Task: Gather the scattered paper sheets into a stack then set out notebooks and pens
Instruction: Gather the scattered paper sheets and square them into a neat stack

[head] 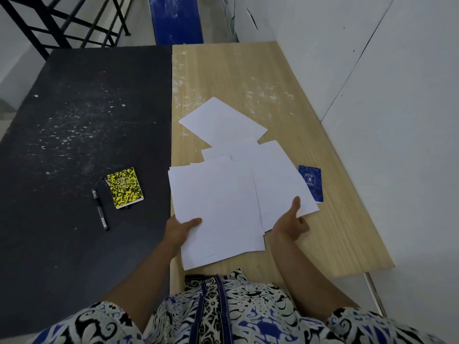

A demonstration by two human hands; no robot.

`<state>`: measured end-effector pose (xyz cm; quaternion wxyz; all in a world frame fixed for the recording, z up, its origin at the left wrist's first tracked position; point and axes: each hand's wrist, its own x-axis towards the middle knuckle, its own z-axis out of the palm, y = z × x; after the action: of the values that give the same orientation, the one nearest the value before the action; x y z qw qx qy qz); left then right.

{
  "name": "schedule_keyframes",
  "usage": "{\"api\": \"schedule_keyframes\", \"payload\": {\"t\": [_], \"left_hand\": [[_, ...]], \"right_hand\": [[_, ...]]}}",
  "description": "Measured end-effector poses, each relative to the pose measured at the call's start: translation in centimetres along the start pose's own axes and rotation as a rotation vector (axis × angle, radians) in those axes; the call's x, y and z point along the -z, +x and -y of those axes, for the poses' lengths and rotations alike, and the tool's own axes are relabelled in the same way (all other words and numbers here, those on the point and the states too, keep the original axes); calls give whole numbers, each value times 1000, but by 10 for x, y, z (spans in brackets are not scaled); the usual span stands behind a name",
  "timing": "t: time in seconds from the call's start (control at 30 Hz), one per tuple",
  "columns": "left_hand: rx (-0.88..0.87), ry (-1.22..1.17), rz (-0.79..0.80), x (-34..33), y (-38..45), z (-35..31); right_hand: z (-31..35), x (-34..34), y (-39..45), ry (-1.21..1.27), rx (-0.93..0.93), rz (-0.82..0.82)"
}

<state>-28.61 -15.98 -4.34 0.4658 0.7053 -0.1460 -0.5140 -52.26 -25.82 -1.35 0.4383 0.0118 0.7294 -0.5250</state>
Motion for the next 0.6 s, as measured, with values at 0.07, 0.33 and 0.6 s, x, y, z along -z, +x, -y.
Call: {"api": "schedule_keyframes", "payload": {"t": [0.07, 0.33, 0.6], "left_hand": [[2, -6, 15, -1, -1, -1], [25, -5, 13, 0, -2, -3], [155, -220, 228, 1, 0, -20]], "right_hand": [[-9, -1, 4, -130, 2, 62], [-5, -11, 23, -384, -61, 269], [-8, -3, 29, -377, -126, 398]]}}
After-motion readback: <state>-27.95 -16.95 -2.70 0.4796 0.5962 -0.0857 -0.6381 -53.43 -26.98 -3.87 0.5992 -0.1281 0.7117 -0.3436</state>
